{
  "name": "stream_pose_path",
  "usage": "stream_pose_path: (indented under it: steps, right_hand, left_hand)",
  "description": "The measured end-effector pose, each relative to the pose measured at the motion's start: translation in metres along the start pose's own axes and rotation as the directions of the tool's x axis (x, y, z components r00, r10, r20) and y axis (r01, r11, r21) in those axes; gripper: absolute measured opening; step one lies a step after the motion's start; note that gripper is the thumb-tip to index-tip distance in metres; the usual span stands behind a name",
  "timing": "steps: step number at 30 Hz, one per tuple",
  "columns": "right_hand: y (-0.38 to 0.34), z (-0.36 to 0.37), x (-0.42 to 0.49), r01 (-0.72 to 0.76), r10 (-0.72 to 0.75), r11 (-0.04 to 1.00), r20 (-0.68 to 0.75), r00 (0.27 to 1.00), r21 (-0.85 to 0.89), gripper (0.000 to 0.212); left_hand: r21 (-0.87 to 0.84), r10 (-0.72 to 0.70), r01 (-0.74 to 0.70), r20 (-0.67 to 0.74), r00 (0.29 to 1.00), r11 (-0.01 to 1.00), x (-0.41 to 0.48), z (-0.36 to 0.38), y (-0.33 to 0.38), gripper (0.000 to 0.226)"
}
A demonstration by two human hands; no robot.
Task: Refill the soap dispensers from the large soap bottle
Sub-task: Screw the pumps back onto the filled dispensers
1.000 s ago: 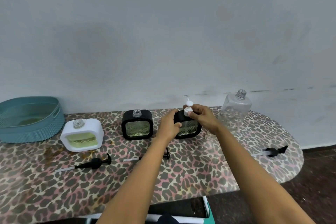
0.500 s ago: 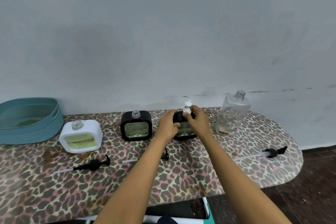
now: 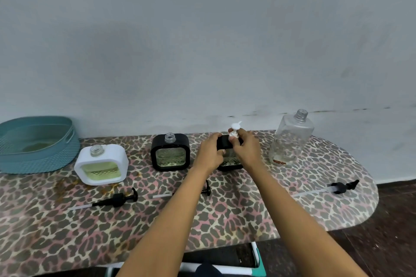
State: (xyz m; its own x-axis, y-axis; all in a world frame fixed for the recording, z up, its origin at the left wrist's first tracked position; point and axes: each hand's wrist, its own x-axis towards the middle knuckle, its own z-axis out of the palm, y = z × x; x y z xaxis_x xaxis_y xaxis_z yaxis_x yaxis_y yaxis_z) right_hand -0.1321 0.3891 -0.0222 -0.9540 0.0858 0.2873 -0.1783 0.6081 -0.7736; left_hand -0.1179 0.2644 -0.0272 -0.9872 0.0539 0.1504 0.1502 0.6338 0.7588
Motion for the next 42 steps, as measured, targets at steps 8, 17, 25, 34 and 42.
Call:
stream_pose_path:
  steps: [8,17,25,34,42]
  right_hand:
    - [-0.013,0.018,-0.007,-0.216,0.21,0.976,-0.137,0.968,-0.029,0.03]
    - [-0.003,-0.017,0.0,-0.257,0.182,0.826,0.193,0.964,0.502,0.031]
    - [-0.014,-0.039,0.003,-0.282,0.179,0.672,0.219,0.959,0.685,0.05]
    - [-0.013,-0.018,-0.031,-0.11,0.092,0.845,0.06,0.994,0.523,0.059]
    - [-0.025,-0.008,-0.047,-0.054,0.035,0.921,0.056,0.998,0.386,0.073]
  left_hand:
    - [0.023,0.01,-0.01,-0.016,1.0,1.0,-0.002,0.001,0.003,0.05]
    - [-0.051,-0.014,0.013,-0.023,1.0,0.999,-0.011,0.001,0.006,0.053]
    - [-0.037,0.0,0.0,-0.016,1.0,0.999,-0.01,-0.001,0.009,0.051]
    - [-0.042,0.028,-0.03,-0.047,0.998,0.999,-0.017,-0.004,0.015,0.05]
    - [-0.018,-0.007,0.007,-0.005,1.0,1.0,-0.019,-0.006,0.017,0.053]
